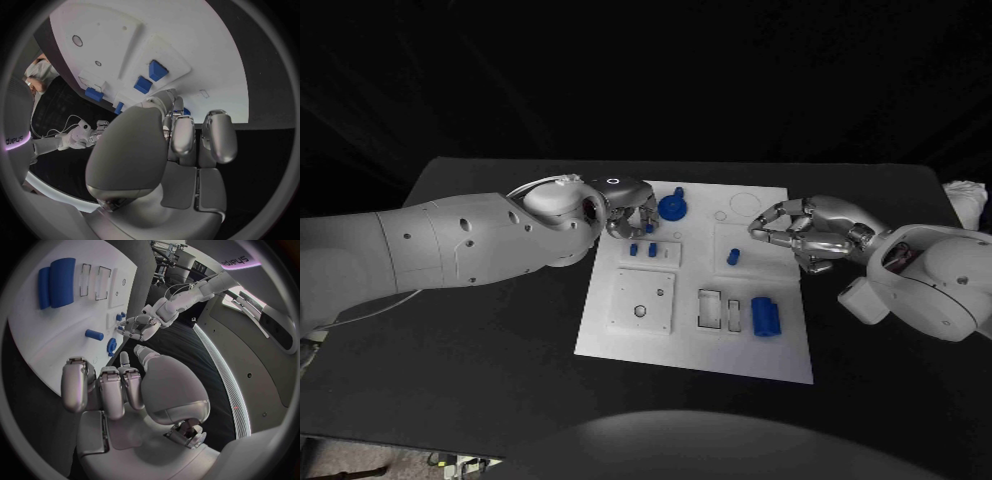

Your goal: Assemble the parts on the task board

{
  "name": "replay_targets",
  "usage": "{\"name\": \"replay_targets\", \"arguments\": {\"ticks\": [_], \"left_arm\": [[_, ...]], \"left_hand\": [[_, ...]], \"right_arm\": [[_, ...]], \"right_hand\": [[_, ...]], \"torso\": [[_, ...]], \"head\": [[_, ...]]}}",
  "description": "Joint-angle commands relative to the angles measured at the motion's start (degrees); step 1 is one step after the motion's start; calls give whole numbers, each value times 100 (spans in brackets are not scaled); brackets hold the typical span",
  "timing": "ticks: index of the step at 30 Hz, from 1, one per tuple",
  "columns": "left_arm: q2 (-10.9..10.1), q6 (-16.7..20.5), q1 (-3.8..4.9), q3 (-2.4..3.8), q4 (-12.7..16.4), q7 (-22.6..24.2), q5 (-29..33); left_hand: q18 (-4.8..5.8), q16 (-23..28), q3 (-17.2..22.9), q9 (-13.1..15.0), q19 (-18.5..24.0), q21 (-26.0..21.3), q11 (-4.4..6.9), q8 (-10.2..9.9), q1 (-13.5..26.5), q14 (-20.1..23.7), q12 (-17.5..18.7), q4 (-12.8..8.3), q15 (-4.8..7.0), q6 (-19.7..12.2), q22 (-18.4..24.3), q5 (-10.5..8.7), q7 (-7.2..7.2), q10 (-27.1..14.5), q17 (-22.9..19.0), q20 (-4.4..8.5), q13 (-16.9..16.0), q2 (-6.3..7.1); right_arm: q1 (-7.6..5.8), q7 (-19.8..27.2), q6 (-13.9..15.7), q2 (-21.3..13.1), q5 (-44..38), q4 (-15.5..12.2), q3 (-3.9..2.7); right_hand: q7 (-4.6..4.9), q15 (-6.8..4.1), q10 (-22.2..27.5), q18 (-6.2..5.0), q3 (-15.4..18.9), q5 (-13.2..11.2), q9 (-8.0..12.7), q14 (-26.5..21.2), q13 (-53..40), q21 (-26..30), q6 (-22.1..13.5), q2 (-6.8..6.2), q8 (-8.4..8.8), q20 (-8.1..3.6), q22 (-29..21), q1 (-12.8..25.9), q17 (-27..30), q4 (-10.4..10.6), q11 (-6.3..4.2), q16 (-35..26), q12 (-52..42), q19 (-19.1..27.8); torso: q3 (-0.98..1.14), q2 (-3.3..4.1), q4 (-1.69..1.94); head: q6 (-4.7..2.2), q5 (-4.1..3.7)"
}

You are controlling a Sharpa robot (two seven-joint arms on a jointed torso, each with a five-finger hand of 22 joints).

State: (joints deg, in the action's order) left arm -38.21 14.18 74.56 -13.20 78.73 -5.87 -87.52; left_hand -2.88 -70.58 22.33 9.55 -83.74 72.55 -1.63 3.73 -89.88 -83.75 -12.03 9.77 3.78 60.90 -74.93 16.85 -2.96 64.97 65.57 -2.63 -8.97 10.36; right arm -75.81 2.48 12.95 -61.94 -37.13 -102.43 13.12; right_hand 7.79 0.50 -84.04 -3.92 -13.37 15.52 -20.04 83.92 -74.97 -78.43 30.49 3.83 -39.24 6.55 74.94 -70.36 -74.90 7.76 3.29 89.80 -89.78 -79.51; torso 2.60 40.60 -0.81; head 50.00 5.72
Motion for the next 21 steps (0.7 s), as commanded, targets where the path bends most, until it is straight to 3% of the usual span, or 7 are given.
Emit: {"name": "replay_targets", "arguments": {"ticks": [1, 6, 10, 14, 17, 19, 21], "left_arm": [[13, -115, 0, 3, 5, -13, -23], [-6, -65, -1, 3, 10, -1, -20], [-39, 74, -1, 3, 13, 30, -27], [-131, 483, -1, 4, 51, 146, -39], [-225, 780, 1, 6, 109, 213, -45], [-323, 931, 5, 10, 175, 220, -49], [-457, 1029, 28, 24, 269, 164, -52]], "left_hand": [[-86, 27, -12, -75, 54, -51, -14, -27, 89, 35, 72, 67, -26, -296, -994, -137, 94, -106, -29, -9, 34, 73], [-95, 24, -153, -195, 75, -109, -34, -19, 248, 66, 151, 226, -54, -766, -986, -553, 252, -283, -74, -32, 76, 209], [-98, 20, -295, -279, 77, -134, -44, -14, 248, 80, 111, 310, -59, -1102, -984, -654, 349, -320, -107, -42, 61, 228], [-94, -38, -748, -420, 55, -128, -45, 7, 113, 71, 16, 537, -64, -1651, -994, -727, 599, -341, -104, -45, 19, 190], [-88, -74, -903, -441, 40, -111, -52, 15, 32, 58, -26, 650, -61, -1705, -1002, -734, 624, -336, -86, -49, -1, 180], [-85, -92, -943, -436, 30, -97, -52, 41, 1, 48, -44, 673, -59, -1668, -1007, -723, 609, -331, -76, -49, -10, 172], [-83, -97, -954, -399, 21, -90, -59, 143, -30, 43, -62, 680, -62, -1475, -1010, -687, 518, -343, -89, -50, -18, 144]], "right_arm": [[7, -1, -107, 1, -11, -3, 2], [7, -5, -99, -6, -14, -2, 2], [7, -1, -88, -3, -16, 2, 2], [7, 6, -73, -6, -34, 11, 2], [7, 30, -34, -10, -56, 23, 2], [7, 74, 39, -13, -92, 36, 2], [4, 122, 149, -26, -151, 40, 1]], "right_hand": [[-4, -42, -596, 40, 23, 21, 8, 608, -1503, 31, 33, -17, -9, -4, 1038, -69, -1510, -14, -36, 20, -22, 39], [-4, -43, -596, 39, 24, 23, 12, 608, -1503, 36, 33, -22, -8, -4, 1036, -82, -1510, -25, -37, 20, -22, 44], [-4, -43, -596, 38, 25, 24, 14, 608, -1503, 38, 32, -25, -7, -4, 1036, -88, -1510, -30, -37, 20, -22, 45], [-17, -48, -596, 36, 30, 28, 33, 608, -1503, 47, 32, -48, 3, -8, 1033, -130, -1510, -67, -49, 20, -22, 50], [-47, -87, -502, 12, 39, 28, 152, 608, -1420, 130, 56, -83, 150, -45, 1001, -176, -1510, -96, -93, 20, 36, 99], [-75, -121, -86, -19, 23, 36, 263, 608, -1028, 264, 140, -109, 285, -70, 950, -237, -1510, -133, -119, 20, 332, 191], [-102, -163, 907, -75, -39, 48, 430, 605, 44, 521, 384, -150, 492, -116, 853, -328, -1507, -170, -161, 17, 1310, 352]], "torso": [[0, 2, -2], [1, 3, 0], [1, 1, -1], [-3, 3, -2], [-7, -1, 0], [-10, -4, -2], [-13, -10, -8]], "head": [[0, 6], [0, -4], [0, -9], [0, -30], [0, -56], [0, -64], [0, -70]]}}
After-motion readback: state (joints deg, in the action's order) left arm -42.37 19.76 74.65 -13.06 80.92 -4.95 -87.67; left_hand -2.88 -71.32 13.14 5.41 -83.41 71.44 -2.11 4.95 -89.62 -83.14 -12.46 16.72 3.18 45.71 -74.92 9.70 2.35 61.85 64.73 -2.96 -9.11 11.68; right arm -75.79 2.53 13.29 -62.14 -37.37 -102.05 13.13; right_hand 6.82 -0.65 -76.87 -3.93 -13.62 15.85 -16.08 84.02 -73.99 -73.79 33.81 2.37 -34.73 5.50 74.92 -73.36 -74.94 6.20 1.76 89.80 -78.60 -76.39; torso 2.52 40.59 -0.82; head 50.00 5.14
